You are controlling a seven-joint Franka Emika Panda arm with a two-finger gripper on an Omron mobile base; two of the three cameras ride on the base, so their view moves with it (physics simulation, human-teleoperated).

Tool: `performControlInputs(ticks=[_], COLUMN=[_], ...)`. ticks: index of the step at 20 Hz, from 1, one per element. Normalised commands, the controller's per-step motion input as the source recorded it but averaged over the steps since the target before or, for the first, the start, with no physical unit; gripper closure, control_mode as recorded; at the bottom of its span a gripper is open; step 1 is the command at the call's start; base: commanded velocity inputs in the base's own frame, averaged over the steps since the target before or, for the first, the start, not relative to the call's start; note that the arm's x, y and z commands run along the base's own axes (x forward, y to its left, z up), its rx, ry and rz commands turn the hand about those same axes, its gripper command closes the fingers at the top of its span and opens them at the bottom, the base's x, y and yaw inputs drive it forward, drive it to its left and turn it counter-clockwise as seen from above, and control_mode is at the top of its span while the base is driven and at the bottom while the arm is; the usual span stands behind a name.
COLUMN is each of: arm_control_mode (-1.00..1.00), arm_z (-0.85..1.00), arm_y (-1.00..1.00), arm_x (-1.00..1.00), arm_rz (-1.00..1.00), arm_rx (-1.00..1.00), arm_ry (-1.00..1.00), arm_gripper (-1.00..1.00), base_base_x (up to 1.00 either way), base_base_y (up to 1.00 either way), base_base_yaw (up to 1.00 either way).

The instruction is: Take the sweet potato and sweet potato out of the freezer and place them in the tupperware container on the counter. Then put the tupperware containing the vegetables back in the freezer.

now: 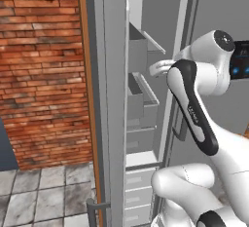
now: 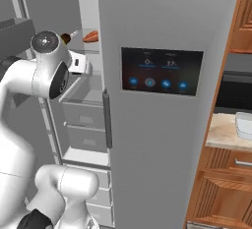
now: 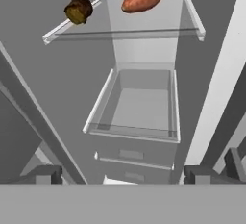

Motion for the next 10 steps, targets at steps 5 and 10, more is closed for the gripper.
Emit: performControlInputs(ticks=[5, 10], arm_control_mode=[-1.00, -1.00], arm_z=[0.31, 0.19], arm_y=[0.12, 0.18], arm_x=[0.34, 0.42], arm_rz=[-0.05, -0.01], arm_rx=[0.00, 0.02], arm_ry=[0.05, 0.00], arm_gripper=[-1.00, -1.00], base_base_x=[0.00, 0.00], base_base_y=[0.00, 0.00], base_base_yaw=[0.00, 0.00])
